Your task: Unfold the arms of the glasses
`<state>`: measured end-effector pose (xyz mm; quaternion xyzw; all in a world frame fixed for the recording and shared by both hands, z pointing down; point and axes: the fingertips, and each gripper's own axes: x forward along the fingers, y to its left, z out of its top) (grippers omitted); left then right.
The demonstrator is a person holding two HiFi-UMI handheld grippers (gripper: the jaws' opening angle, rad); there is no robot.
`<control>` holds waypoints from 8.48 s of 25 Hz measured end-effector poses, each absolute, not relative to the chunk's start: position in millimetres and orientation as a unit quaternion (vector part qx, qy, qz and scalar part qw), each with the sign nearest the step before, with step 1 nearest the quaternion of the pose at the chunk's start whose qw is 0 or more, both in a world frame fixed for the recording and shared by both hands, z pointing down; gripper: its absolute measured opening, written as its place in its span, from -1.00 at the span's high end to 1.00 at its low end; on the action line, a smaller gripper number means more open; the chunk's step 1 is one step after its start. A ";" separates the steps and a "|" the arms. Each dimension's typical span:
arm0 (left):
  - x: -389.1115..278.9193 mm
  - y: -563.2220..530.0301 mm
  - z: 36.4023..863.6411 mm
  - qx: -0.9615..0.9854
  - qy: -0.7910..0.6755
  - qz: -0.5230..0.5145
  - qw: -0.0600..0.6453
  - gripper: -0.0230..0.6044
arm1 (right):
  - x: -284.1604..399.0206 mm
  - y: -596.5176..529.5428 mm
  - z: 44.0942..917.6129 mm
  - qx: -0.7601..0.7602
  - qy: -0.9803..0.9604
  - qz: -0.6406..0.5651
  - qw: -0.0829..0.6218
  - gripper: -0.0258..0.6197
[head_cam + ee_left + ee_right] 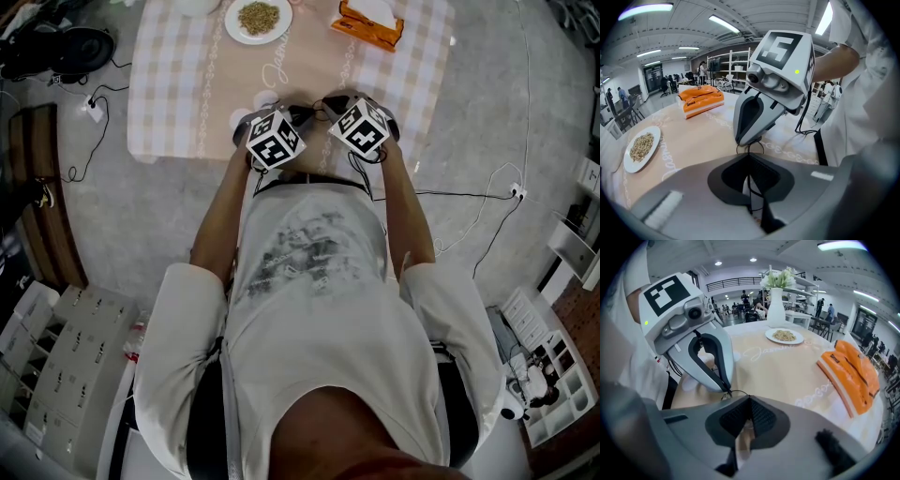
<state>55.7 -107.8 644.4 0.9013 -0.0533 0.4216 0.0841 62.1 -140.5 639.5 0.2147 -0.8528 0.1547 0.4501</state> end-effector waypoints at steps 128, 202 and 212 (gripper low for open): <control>-17.7 -91.7 585.9 0.919 -0.202 0.322 0.104 0.88 | 59.4 -144.3 638.0 0.295 -0.831 0.094 0.462 0.87; -9.7 -90.4 569.9 0.929 -0.185 0.302 0.111 0.88 | -26.1 -61.2 624.1 0.195 -0.850 -0.079 0.483 0.67; -11.0 -89.0 573.2 0.928 -0.189 0.302 0.111 0.88 | -22.5 -59.5 613.8 0.212 -0.854 -0.074 0.470 0.75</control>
